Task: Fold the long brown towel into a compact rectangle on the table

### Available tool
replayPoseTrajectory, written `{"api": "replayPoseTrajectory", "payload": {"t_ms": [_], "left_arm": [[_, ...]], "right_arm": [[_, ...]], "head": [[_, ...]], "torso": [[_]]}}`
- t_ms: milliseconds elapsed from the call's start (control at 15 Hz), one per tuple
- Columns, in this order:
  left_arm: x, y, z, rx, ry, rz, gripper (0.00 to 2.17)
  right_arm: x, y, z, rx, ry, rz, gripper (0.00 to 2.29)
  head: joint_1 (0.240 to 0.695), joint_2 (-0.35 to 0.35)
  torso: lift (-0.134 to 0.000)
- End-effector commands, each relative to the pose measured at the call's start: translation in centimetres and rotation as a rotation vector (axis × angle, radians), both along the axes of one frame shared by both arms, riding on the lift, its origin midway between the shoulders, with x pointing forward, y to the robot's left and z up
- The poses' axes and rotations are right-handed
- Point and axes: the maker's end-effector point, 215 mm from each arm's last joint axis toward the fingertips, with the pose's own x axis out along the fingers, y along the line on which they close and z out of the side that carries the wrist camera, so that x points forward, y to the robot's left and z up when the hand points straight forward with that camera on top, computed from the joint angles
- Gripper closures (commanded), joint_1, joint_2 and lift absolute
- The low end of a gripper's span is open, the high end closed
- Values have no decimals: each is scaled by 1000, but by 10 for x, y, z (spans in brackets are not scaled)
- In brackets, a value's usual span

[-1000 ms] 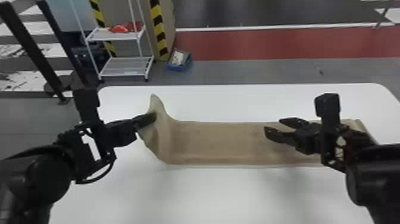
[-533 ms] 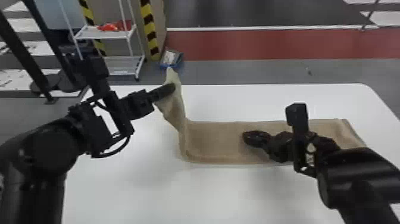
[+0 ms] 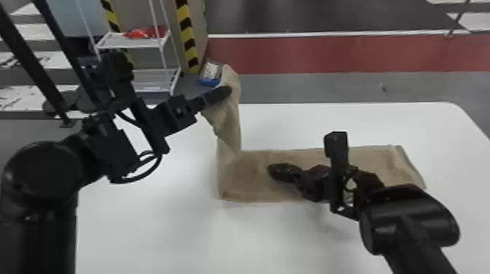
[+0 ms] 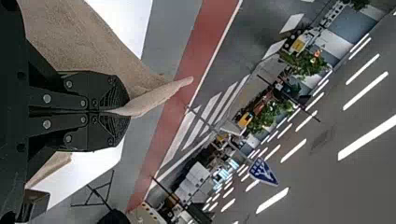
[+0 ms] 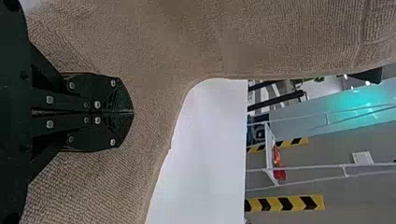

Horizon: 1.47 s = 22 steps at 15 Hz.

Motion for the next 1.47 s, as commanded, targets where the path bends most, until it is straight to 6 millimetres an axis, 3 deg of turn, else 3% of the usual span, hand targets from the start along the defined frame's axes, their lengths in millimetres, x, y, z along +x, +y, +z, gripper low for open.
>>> {"api": "replayPoseTrajectory", "payload": {"t_ms": [0, 67, 133, 200, 267, 333, 533, 733, 867, 1000, 1133, 1400], "left_arm": [[-1, -1, 1, -6, -1, -8, 1663], [-1, -2, -1, -4, 1, -10, 1663], [-2, -2, -3, 2, 5, -7, 1663], [-2, -2, -6, 5, 9, -6, 1663], [-2, -2, -8, 9, 11, -3, 1663], [-2, 0, -11, 17, 16, 3, 1663], [-11, -16, -38, 63, 55, -9, 1663], [-24, -58, -71, 149, 87, -43, 1663], [-23, -85, -76, 196, 38, -21, 1663], [-22, -112, -76, 215, -8, 4, 1663], [-24, -137, -81, 207, -24, 4, 1663], [-37, -179, -106, 239, 0, -38, 1663]], "right_arm": [[-12, 39, 12, 46, 3, 52, 2010], [-13, 41, 24, 49, -34, 43, 2007], [-10, 35, 43, 56, -98, 8, 1828], [-7, 21, 71, 66, -185, -36, 1224], [-7, -5, 85, 58, -231, -70, 313], [-5, -32, 96, 47, -262, -108, -2], [2, -146, 123, 51, -355, -302, 53], [-14, -266, 141, 75, -428, -512, 66], [-30, -339, 147, 74, -460, -642, 70], [-49, -390, 148, 65, -482, -729, 73], [-62, -422, 148, 62, -499, -770, 76], [-77, -448, 136, 54, -503, -799, 83]], "head": [[695, 95], [695, 122], [695, 135], [695, 140], [695, 140], [695, 136], [682, 68], [686, -69], [693, -155], [691, -282], [686, -350], [688, -350]], "torso": [[-124], [-124], [-124], [-124], [-124], [-124], [-124], [-124], [-124], [-124], [-124], [-124]]}}
